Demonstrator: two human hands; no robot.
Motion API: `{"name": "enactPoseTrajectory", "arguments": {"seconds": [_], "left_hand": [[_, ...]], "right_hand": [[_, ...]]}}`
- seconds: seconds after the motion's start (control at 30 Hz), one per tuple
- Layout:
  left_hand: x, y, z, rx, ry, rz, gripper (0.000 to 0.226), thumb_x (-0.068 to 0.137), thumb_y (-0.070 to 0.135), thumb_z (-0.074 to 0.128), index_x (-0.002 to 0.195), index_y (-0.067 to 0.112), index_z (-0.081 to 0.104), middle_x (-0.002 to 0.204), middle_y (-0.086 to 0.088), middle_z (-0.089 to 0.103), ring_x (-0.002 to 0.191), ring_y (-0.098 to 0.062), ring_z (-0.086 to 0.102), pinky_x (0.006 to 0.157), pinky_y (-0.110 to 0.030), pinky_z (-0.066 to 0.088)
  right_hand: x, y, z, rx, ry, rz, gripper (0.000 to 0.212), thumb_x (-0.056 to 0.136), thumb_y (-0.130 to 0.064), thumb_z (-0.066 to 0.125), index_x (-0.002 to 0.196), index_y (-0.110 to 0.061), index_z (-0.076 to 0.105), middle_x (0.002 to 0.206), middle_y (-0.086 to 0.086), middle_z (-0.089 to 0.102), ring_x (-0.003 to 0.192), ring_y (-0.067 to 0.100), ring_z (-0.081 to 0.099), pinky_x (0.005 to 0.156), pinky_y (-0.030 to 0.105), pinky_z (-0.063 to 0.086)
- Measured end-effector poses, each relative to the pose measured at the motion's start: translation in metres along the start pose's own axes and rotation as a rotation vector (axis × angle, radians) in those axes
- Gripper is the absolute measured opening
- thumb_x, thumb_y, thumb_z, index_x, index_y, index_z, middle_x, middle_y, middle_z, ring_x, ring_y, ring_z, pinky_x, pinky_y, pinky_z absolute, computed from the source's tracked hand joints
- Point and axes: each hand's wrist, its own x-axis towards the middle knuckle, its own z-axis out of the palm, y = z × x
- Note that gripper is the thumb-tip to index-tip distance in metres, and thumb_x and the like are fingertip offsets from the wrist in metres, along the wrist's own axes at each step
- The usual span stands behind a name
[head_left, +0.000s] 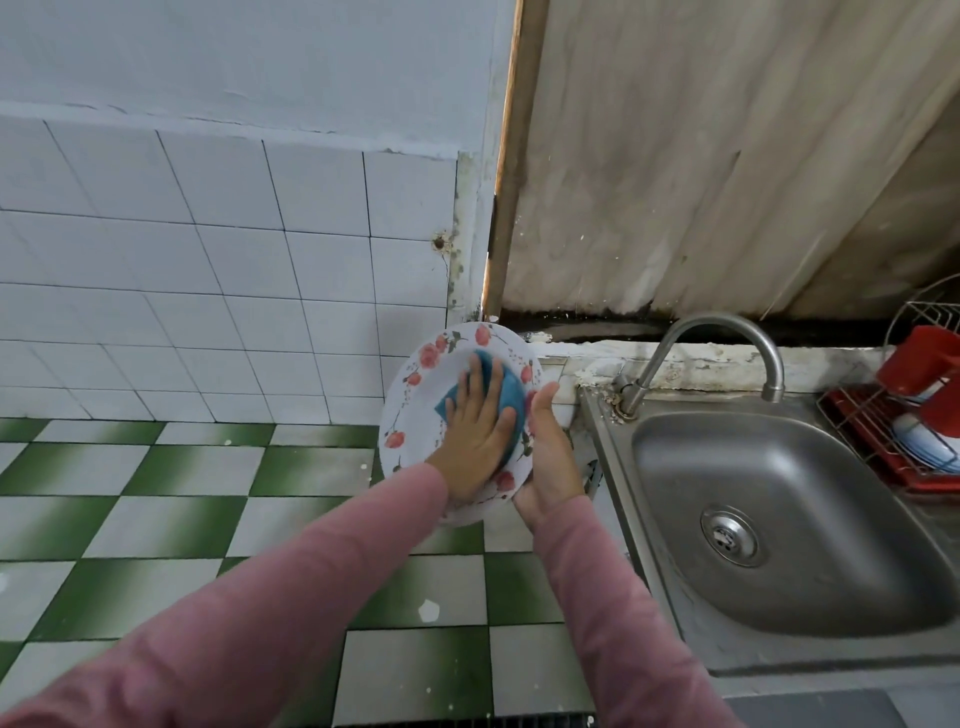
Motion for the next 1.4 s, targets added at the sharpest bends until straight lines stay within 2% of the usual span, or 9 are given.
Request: {"name": "enactPoseTrajectory", "arguments": {"seconds": [0.13,0.33,0.47,0.63,0.8,0.97,1.03,1.13,1.4], "left_hand": [[0.023,0.001,-0.014,-0.050,0.230,-0.286,0.067,0.106,0.037,0.024,0.150,0.019,-0.023,0.159,-0.013,-0.027,0.147,-0.027,-0.024,0.120,-0.056,-0.008],[0.004,-0.010,-0.015,0.057,0.026,0.169,0.067,0.098,0.051,0.011,0.147,0.025,-0.026,0.153,0.007,-0.040,0.144,-0.013,-0.033,0.119,-0.038,-0.018],[0.020,0.000,-0.020,-0.065,0.163,-0.196,0.066,0.105,0.042,0.016,0.147,0.017,-0.028,0.156,-0.003,-0.035,0.145,-0.023,-0.029,0.120,-0.047,-0.015],[-0.011,-0.010,-0.009,-0.024,0.030,0.121,0.063,0.105,0.034,0.024,0.148,0.028,-0.022,0.153,0.011,-0.038,0.143,-0.007,-0.032,0.120,-0.037,-0.016],[0.010,0.001,-0.017,-0.110,0.145,-0.212,0.062,0.107,0.032,0.020,0.152,0.018,-0.020,0.158,0.000,-0.031,0.146,-0.018,-0.027,0.121,-0.047,-0.010],[-0.009,-0.007,-0.014,-0.060,0.069,0.084,0.063,0.103,0.043,0.021,0.153,0.025,-0.013,0.155,0.009,-0.033,0.144,-0.009,-0.030,0.118,-0.030,-0.018],[0.000,-0.024,-0.018,0.014,0.069,0.009,0.070,0.098,0.054,0.017,0.152,0.025,-0.017,0.156,0.005,-0.033,0.143,-0.014,-0.033,0.118,-0.035,-0.018],[0.008,-0.046,-0.021,0.186,0.076,-0.193,0.070,0.103,0.050,0.020,0.150,0.022,-0.024,0.156,-0.001,-0.035,0.141,-0.019,-0.034,0.117,-0.041,-0.018],[-0.039,-0.062,-0.008,0.450,-0.348,-0.118,0.081,0.090,0.062,-0.004,0.154,0.015,-0.013,0.160,-0.008,-0.024,0.147,-0.027,-0.023,0.122,-0.048,-0.008]], "right_hand": [[-0.002,0.005,0.006,-0.115,-0.004,0.019,0.085,0.074,-0.080,0.057,0.135,-0.021,0.060,0.131,0.012,0.066,0.124,0.031,0.060,0.107,0.053,0.046],[-0.002,-0.002,0.006,0.008,-0.049,0.047,0.071,0.090,-0.069,0.038,0.135,-0.018,0.058,0.128,0.014,0.067,0.121,0.031,0.063,0.108,0.049,0.046],[-0.005,0.010,0.012,-0.097,-0.027,0.064,0.071,0.090,-0.070,0.040,0.132,-0.017,0.060,0.126,0.014,0.068,0.121,0.031,0.063,0.108,0.053,0.045],[-0.001,0.011,0.006,-0.016,-0.017,0.070,0.074,0.085,-0.070,0.043,0.134,-0.018,0.059,0.128,0.015,0.067,0.121,0.031,0.063,0.110,0.051,0.043],[-0.002,0.027,0.008,-0.112,0.000,0.069,0.075,0.084,-0.074,0.043,0.133,-0.019,0.061,0.126,0.012,0.068,0.120,0.030,0.063,0.108,0.054,0.045],[-0.003,0.023,0.006,-0.076,0.010,0.057,0.066,0.087,-0.069,0.040,0.127,-0.022,0.063,0.124,0.010,0.070,0.116,0.027,0.066,0.098,0.047,0.053],[-0.003,0.025,0.008,-0.086,0.031,0.090,0.070,0.085,-0.073,0.040,0.130,-0.024,0.062,0.123,0.009,0.070,0.114,0.029,0.067,0.085,0.044,0.057],[-0.004,0.031,0.009,0.014,0.021,0.083,0.079,0.082,-0.074,0.047,0.135,-0.016,0.059,0.127,0.019,0.066,0.118,0.038,0.064,0.102,0.057,0.049],[0.004,0.012,-0.012,0.025,0.134,-0.034,0.085,0.075,-0.077,0.055,0.136,-0.018,0.058,0.127,0.015,0.067,0.116,0.038,0.065,0.101,0.060,0.048]]}}
